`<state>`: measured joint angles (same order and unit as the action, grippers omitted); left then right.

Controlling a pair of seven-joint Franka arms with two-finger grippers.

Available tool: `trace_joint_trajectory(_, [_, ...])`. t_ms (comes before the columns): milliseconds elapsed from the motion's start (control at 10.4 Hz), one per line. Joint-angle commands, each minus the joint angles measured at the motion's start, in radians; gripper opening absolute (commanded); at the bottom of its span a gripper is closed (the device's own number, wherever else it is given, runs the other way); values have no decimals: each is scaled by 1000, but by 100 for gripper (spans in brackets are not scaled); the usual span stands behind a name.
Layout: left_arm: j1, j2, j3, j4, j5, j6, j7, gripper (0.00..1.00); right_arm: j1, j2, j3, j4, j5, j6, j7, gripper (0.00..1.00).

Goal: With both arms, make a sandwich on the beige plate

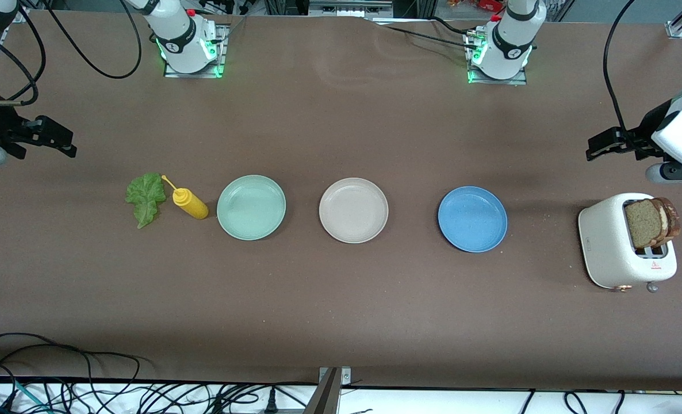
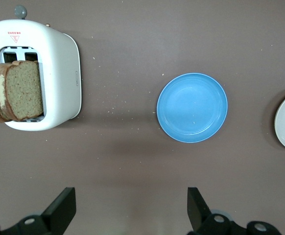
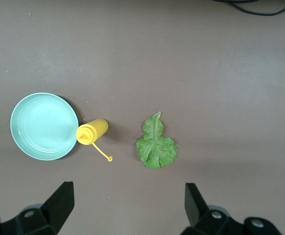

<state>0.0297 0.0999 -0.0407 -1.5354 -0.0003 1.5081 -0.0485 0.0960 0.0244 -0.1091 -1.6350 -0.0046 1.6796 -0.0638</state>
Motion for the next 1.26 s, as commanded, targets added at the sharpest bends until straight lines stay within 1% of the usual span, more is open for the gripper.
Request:
trace_joint_trajectory(0, [6, 14, -7, 29, 23, -5, 19, 100, -2, 8, 0, 17, 2, -1, 1, 100])
trace_joint_trajectory(1159, [9, 24, -7, 26, 23, 8, 21, 100, -4, 8, -1, 15, 3, -1, 1, 100])
